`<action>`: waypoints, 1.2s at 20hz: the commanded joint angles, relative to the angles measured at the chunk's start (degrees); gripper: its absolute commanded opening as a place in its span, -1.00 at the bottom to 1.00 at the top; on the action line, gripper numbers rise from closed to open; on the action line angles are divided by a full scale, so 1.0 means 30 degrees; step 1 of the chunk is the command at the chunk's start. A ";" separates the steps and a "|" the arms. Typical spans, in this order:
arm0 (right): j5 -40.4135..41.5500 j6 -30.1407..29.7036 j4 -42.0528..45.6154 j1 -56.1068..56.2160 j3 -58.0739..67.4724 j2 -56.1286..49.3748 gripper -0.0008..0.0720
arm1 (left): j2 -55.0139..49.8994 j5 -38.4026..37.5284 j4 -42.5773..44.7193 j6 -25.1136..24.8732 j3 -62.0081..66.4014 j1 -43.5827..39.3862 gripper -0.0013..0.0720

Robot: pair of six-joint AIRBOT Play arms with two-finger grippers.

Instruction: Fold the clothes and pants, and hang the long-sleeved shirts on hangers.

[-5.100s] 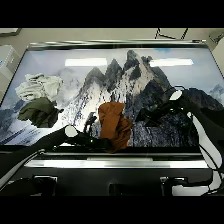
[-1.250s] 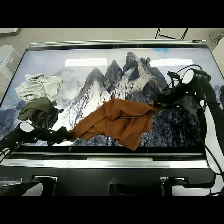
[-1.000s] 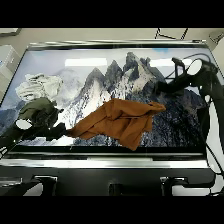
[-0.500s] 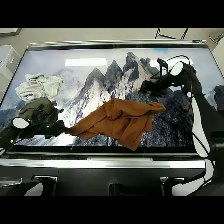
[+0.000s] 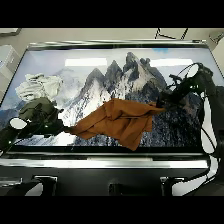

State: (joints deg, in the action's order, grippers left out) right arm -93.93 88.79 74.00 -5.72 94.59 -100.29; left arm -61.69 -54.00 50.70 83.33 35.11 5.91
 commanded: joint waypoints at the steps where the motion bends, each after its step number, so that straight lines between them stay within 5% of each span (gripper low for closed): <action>1: -0.0517 0.0408 -0.0175 0.0452 -0.1217 -0.0007 0.28 | 0.0262 0.0029 -0.0124 -0.0015 0.0022 0.0022 -0.89; 2: -0.0321 0.0401 -0.0401 0.0699 -0.1231 0.0007 -0.63 | 0.0488 0.0036 -0.0080 -0.0073 0.0109 0.0022 -0.89; 3: -0.0131 0.0393 -0.0816 0.0721 -0.1064 0.0109 -0.90 | 0.0787 0.0029 -0.0058 -0.0372 0.0423 0.0022 -0.89; 6: 0.1202 0.0328 -0.1078 0.0291 0.1428 0.1479 -0.90 | 0.2506 0.0131 0.0000 -0.0364 0.3985 0.0335 -0.90; 10: 0.5217 0.0656 -0.0947 -0.1035 0.8204 0.5020 -0.89 | 0.4277 0.2142 0.0022 -0.0291 1.4498 0.1756 -0.90; 13: 0.8488 0.0787 -0.0255 -0.1872 0.8983 0.9486 -0.89 | 0.4342 0.2820 0.0015 -0.0277 2.1770 0.2557 -0.90; 20: 0.3592 0.0838 0.0714 -0.1836 0.7628 1.4936 -0.89 | 0.5406 0.4670 0.0262 -0.0284 2.5092 0.2645 -0.90; 24: -0.1107 0.1807 0.0772 -0.1836 0.6594 1.4469 -0.89 | 0.4291 0.1341 0.2135 0.0189 2.4917 0.2645 -0.89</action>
State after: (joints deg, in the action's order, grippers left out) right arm -86.54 92.14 75.90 -11.18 116.75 -57.19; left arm -46.96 -43.66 53.49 82.56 109.32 13.74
